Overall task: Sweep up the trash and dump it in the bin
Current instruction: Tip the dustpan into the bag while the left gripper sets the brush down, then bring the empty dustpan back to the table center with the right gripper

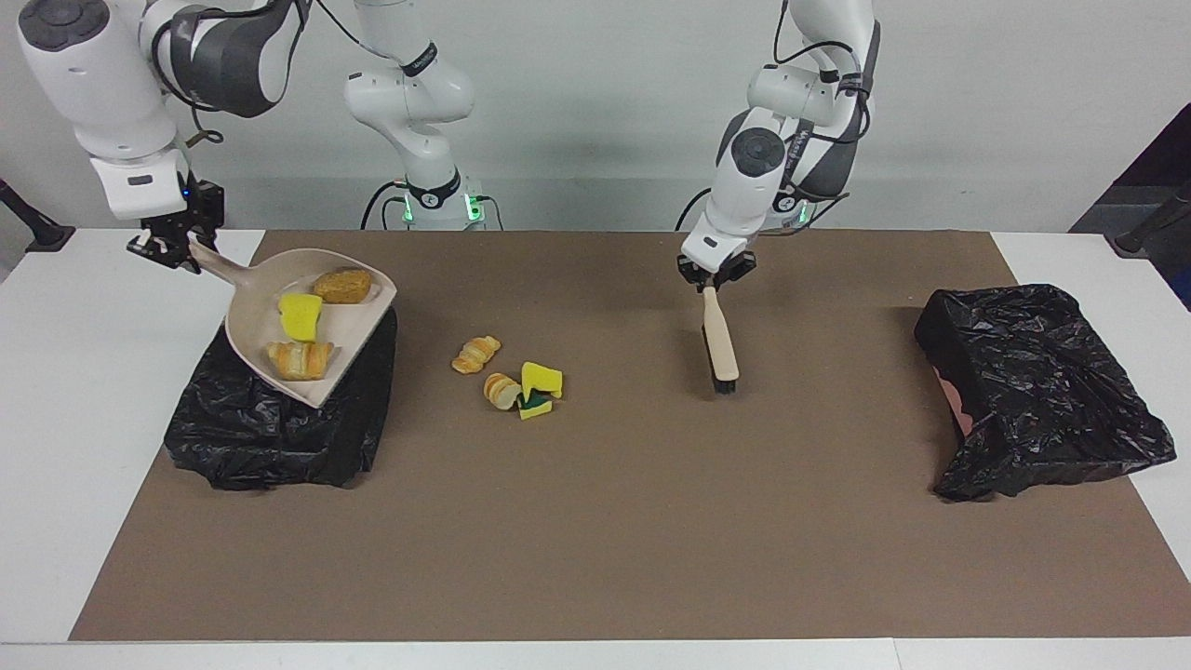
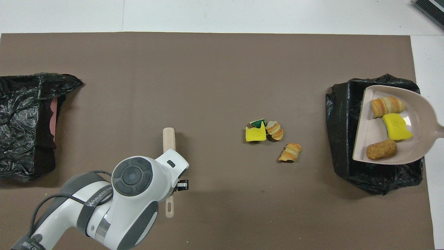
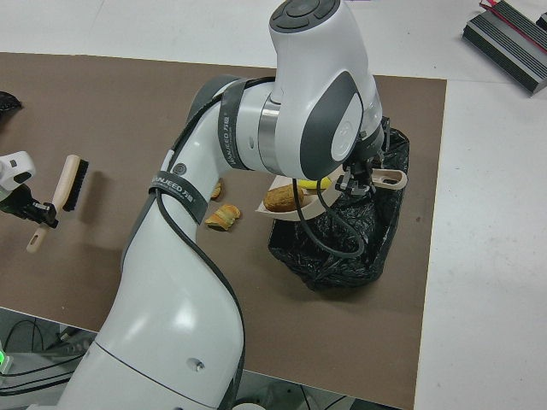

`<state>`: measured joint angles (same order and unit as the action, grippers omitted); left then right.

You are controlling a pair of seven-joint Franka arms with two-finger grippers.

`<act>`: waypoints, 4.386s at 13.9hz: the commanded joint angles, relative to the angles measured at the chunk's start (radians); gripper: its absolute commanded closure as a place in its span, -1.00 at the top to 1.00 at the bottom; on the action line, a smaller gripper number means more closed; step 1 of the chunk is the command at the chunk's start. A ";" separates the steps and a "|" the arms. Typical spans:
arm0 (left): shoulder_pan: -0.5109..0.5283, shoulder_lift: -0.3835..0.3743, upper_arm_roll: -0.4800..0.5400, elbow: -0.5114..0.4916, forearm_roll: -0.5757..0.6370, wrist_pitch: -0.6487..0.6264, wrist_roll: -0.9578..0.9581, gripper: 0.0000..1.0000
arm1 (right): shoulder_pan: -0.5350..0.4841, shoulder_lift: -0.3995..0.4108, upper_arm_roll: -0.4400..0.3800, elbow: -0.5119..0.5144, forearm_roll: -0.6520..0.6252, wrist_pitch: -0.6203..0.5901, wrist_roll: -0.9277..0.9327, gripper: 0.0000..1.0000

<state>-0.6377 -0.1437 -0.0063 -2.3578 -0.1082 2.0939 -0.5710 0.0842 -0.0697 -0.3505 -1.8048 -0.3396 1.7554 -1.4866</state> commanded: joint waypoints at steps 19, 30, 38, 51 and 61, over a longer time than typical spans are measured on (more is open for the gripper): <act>0.193 0.147 0.031 0.251 -0.067 -0.034 0.135 1.00 | 0.039 -0.056 0.260 0.062 -0.427 -0.293 -0.069 -1.00; 0.559 0.179 0.031 0.583 0.004 -0.360 0.543 1.00 | 0.040 -0.021 0.594 0.120 0.155 -0.294 1.355 -1.00; 0.616 0.171 0.022 0.649 0.073 -0.393 0.576 1.00 | 0.090 0.518 0.823 0.372 0.180 0.126 2.156 -1.00; 0.615 0.067 0.017 0.643 0.081 -0.514 0.634 1.00 | 0.238 0.823 0.843 0.542 0.070 0.384 2.352 -0.47; 0.622 0.085 0.017 0.673 0.070 -0.491 0.620 1.00 | 0.223 0.501 0.904 0.219 0.150 0.305 2.332 1.00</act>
<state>-0.0119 -0.0686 0.0036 -1.7188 -0.0476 1.6032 0.0524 0.3329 0.5896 0.5316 -1.3962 -0.2421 2.0580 0.8357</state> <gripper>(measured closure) 0.000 0.000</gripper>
